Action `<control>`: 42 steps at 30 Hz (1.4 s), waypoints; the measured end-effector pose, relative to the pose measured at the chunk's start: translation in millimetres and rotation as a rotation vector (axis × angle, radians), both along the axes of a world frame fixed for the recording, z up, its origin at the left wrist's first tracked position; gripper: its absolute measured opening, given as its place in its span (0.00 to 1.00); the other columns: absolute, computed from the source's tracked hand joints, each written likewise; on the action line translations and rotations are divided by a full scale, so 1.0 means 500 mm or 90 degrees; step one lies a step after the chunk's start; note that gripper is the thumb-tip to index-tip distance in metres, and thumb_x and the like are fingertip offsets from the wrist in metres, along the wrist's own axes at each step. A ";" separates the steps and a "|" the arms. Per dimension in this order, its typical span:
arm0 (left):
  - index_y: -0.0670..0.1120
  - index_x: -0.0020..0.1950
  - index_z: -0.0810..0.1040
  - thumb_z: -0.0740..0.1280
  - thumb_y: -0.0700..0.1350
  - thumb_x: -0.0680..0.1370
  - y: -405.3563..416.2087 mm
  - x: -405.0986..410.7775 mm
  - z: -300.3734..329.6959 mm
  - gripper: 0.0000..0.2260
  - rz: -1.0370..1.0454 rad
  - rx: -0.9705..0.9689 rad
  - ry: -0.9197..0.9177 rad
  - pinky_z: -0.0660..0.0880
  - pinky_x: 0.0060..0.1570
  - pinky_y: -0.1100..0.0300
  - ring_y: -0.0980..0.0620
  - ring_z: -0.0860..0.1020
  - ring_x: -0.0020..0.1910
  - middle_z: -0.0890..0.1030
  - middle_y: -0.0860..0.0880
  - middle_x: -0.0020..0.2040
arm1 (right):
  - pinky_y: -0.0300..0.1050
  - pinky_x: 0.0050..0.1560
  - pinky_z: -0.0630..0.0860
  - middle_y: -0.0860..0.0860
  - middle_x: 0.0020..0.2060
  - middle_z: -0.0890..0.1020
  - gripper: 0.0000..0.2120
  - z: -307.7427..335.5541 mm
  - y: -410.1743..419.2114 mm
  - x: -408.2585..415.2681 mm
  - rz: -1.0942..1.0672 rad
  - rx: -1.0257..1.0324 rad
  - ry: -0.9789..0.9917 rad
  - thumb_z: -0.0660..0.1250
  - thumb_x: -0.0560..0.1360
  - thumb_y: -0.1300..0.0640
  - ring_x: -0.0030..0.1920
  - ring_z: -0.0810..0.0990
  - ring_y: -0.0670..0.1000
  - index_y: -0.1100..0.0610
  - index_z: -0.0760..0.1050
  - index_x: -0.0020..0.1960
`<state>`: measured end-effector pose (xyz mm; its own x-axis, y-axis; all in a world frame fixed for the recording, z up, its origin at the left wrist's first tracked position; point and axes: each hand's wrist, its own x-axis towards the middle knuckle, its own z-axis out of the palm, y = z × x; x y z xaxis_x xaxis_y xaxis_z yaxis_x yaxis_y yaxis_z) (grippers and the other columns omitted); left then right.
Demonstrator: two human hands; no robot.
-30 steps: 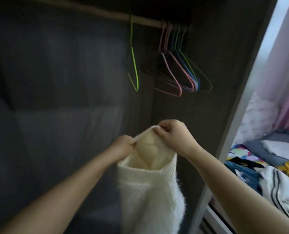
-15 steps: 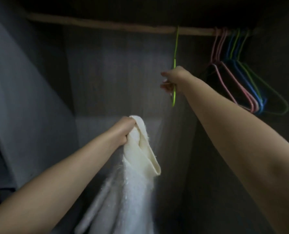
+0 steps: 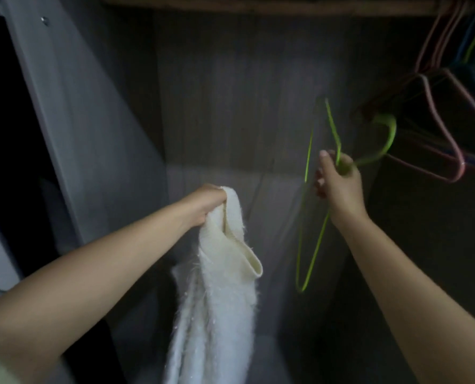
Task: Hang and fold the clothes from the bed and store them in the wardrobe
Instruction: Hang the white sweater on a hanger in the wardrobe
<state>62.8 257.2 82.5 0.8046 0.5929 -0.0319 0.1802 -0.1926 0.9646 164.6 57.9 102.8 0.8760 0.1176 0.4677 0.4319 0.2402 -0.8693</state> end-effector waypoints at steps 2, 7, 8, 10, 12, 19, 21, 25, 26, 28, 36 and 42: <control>0.40 0.37 0.74 0.60 0.30 0.76 -0.006 -0.008 -0.022 0.10 -0.046 0.039 0.057 0.70 0.23 0.67 0.51 0.74 0.26 0.75 0.43 0.33 | 0.31 0.21 0.57 0.43 0.21 0.64 0.09 -0.017 -0.012 -0.033 0.052 0.064 0.081 0.61 0.80 0.49 0.19 0.61 0.41 0.52 0.73 0.44; 0.41 0.34 0.73 0.60 0.31 0.77 -0.023 -0.016 -0.060 0.12 -0.108 0.044 0.140 0.69 0.22 0.67 0.54 0.74 0.22 0.75 0.47 0.25 | 0.31 0.20 0.53 0.44 0.21 0.58 0.17 0.002 -0.047 -0.130 0.271 0.299 0.058 0.54 0.82 0.47 0.20 0.54 0.42 0.52 0.78 0.44; 0.41 0.33 0.73 0.60 0.31 0.77 -0.024 -0.014 -0.062 0.13 -0.101 0.063 0.149 0.69 0.23 0.66 0.53 0.74 0.23 0.75 0.47 0.26 | 0.31 0.20 0.54 0.44 0.21 0.58 0.18 0.009 -0.053 -0.147 0.306 0.333 0.039 0.54 0.81 0.46 0.20 0.53 0.42 0.51 0.79 0.43; 0.40 0.34 0.73 0.60 0.33 0.77 -0.025 -0.011 -0.062 0.12 -0.091 0.081 0.149 0.70 0.26 0.63 0.50 0.73 0.27 0.75 0.44 0.30 | 0.31 0.19 0.54 0.44 0.20 0.58 0.20 0.020 -0.056 -0.171 0.357 0.367 0.006 0.54 0.81 0.45 0.20 0.53 0.41 0.50 0.80 0.41; 0.40 0.37 0.74 0.60 0.34 0.78 -0.030 -0.007 -0.057 0.11 -0.101 0.043 0.130 0.72 0.27 0.61 0.49 0.73 0.27 0.75 0.43 0.33 | 0.30 0.20 0.54 0.43 0.20 0.59 0.20 0.018 -0.043 -0.182 0.366 0.368 -0.021 0.54 0.80 0.46 0.20 0.53 0.41 0.50 0.81 0.40; 0.39 0.36 0.77 0.55 0.38 0.82 -0.004 -0.009 -0.002 0.18 -0.204 -0.274 0.067 0.77 0.24 0.59 0.52 0.79 0.22 0.80 0.45 0.25 | 0.32 0.23 0.55 0.48 0.23 0.61 0.15 -0.109 0.002 -0.185 0.256 -0.059 -0.012 0.58 0.79 0.49 0.21 0.57 0.44 0.49 0.82 0.42; 0.40 0.39 0.75 0.56 0.36 0.82 0.021 -0.015 0.001 0.14 -0.174 -0.233 0.070 0.77 0.25 0.58 0.52 0.79 0.23 0.80 0.46 0.25 | 0.31 0.22 0.56 0.48 0.24 0.59 0.15 -0.117 -0.029 -0.172 0.292 -0.171 0.030 0.58 0.78 0.49 0.21 0.56 0.44 0.51 0.82 0.43; 0.42 0.37 0.73 0.60 0.34 0.79 0.044 -0.016 -0.018 0.11 -0.108 -0.224 0.069 0.75 0.20 0.60 0.53 0.78 0.20 0.79 0.47 0.23 | 0.32 0.21 0.56 0.50 0.23 0.59 0.16 -0.104 -0.092 -0.168 0.328 -0.352 0.083 0.57 0.80 0.51 0.20 0.56 0.45 0.56 0.81 0.44; 0.42 0.37 0.73 0.61 0.35 0.79 0.046 -0.015 -0.021 0.11 -0.099 -0.234 0.070 0.75 0.20 0.60 0.53 0.78 0.20 0.78 0.47 0.22 | 0.33 0.21 0.55 0.51 0.23 0.59 0.17 -0.103 -0.106 -0.170 0.330 -0.393 0.093 0.56 0.80 0.51 0.21 0.56 0.46 0.57 0.80 0.45; 0.42 0.36 0.73 0.61 0.35 0.79 0.046 -0.004 -0.023 0.11 -0.083 -0.257 0.073 0.74 0.19 0.60 0.53 0.77 0.19 0.78 0.47 0.21 | 0.34 0.22 0.53 0.52 0.24 0.58 0.17 -0.096 -0.132 -0.176 0.345 -0.447 0.129 0.56 0.80 0.51 0.23 0.55 0.47 0.59 0.80 0.47; 0.40 0.19 0.74 0.54 0.30 0.77 -0.002 0.027 -0.060 0.26 -0.100 -0.178 0.125 0.71 0.17 0.62 0.51 0.74 0.16 0.73 0.45 0.18 | 0.36 0.22 0.54 0.51 0.25 0.58 0.20 -0.091 -0.201 -0.187 0.347 -0.602 0.189 0.54 0.82 0.50 0.24 0.56 0.48 0.57 0.82 0.45; 0.41 0.31 0.68 0.67 0.34 0.69 -0.072 0.041 -0.132 0.11 -0.052 0.389 0.078 0.70 0.36 0.54 0.39 0.79 0.44 0.79 0.36 0.39 | 0.34 0.20 0.56 0.51 0.22 0.60 0.21 -0.118 -0.233 -0.188 0.306 -0.698 0.229 0.54 0.82 0.50 0.19 0.57 0.46 0.58 0.81 0.43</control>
